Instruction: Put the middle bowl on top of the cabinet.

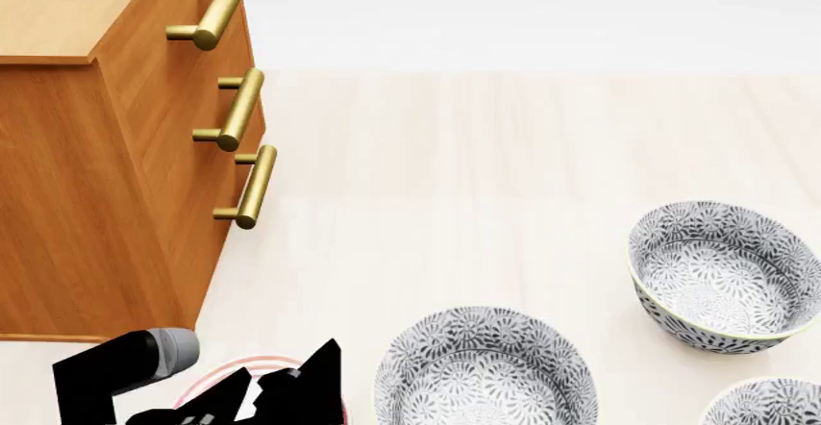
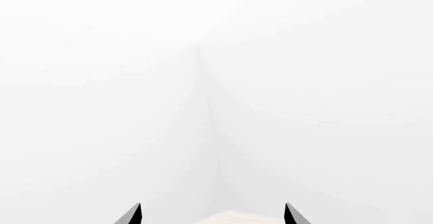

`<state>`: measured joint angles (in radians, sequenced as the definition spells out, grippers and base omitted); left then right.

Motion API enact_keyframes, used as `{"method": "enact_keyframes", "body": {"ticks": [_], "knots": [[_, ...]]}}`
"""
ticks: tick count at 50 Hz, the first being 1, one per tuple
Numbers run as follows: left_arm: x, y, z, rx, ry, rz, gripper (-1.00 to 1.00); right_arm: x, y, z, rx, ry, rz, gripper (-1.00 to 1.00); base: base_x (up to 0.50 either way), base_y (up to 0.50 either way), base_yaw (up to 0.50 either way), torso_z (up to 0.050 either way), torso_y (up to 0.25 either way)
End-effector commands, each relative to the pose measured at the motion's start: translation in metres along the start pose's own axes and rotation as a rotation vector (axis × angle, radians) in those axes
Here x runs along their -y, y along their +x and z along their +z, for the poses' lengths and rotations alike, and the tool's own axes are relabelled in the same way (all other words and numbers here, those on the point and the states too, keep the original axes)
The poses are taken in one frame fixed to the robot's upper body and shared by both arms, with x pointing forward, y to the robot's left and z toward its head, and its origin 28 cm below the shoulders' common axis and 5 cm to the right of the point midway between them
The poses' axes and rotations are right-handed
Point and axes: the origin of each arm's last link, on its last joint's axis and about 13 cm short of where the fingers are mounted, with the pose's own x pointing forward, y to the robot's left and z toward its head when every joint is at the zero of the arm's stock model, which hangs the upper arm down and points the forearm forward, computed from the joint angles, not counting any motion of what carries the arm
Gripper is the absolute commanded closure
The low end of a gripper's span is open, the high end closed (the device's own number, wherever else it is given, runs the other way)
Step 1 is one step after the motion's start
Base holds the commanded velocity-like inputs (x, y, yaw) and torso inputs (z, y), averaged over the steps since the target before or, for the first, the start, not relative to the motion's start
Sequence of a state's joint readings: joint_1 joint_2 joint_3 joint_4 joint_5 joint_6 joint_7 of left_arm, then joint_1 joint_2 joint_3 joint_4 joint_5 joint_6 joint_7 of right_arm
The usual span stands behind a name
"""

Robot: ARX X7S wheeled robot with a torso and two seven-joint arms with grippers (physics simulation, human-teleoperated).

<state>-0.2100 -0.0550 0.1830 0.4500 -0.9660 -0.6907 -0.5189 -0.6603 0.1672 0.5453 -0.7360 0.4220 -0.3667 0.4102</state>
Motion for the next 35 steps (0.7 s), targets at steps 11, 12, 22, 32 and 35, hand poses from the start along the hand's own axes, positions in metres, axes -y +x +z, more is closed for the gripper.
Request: {"method": "enact_keyframes", "body": {"ticks": [11, 12, 22, 32, 35], "knots": [[0.006, 0.012, -0.012, -0.102, -0.073, -0.029, -1.0, 0.006, -0.002, 0.0, 0.015, -0.033, -0.003, -1.0, 0.0, 0.0, 0.0, 0.0, 0.0], [0.007, 0.012, -0.012, -0.102, -0.072, -0.03, -1.0, 0.006, -0.002, 0.0, 0.014, -0.034, -0.002, -1.0, 0.0, 0.0, 0.0, 0.0, 0.0], [0.011, 0.019, -0.012, -0.13, -0.03, -0.004, -1.0, 0.005, -0.002, 0.0, 0.016, -0.034, 0.001, -1.0, 0.0, 0.0, 0.0, 0.0, 0.0], [0.016, 0.032, -0.012, -0.161, 0.052, 0.07, -1.0, 0.004, -0.002, 0.001, 0.02, -0.034, 0.002, -1.0, 0.0, 0.0, 0.0, 0.0, 0.0], [0.017, 0.035, -0.013, -0.171, 0.064, 0.073, -1.0, 0.005, -0.003, 0.002, 0.023, -0.034, 0.001, -1.0, 0.0, 0.0, 0.0, 0.0, 0.0]]}}
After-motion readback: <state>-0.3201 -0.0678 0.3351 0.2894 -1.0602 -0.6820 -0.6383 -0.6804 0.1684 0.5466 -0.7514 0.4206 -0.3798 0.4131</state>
